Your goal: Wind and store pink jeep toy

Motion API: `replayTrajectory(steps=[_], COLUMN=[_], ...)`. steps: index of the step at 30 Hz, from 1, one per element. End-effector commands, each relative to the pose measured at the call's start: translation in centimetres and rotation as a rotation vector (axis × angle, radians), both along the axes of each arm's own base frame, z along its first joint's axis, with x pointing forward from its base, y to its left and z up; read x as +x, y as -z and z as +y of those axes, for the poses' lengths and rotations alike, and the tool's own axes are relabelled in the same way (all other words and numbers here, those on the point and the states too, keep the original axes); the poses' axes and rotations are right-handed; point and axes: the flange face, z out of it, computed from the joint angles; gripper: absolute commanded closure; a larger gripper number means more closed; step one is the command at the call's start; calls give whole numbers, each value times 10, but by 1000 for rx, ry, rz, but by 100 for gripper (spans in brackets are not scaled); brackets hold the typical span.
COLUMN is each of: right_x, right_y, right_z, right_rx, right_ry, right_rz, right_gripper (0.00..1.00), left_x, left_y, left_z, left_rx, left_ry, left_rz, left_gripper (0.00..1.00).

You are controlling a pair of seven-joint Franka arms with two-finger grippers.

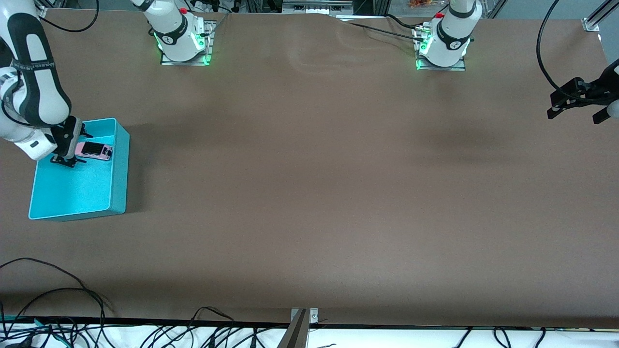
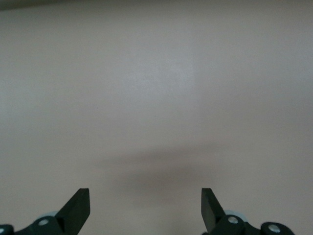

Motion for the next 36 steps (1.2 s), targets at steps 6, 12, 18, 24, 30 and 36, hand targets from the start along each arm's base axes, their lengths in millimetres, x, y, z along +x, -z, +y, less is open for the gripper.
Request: replayTrajectory(steps=[6, 12, 18, 24, 30, 36], right_x=[0, 16, 29, 45, 59, 66], right_y=[-58, -88, -103, -120, -142, -160], right_z=[22, 59, 84, 103, 107, 111], right_rx=[39, 40, 36, 36, 39, 39], right_ry=[178, 303, 442, 539, 652, 782], right_rz=[-38, -77, -88, -111, -107, -77], right_gripper=[7, 7, 7, 7, 7, 7], left_x=[3, 3, 3, 2, 2, 2], left_y=[-5, -5, -4, -4, -4, -5], left_z=[1, 1, 1, 1, 1, 1], left_rx=[-1, -1, -1, -2, -2, -2], left_ry=[-9, -9, -9, -9, -9, -9], left_rz=[4, 4, 7, 12, 12, 10], left_gripper=[0, 0, 0, 0, 0, 0])
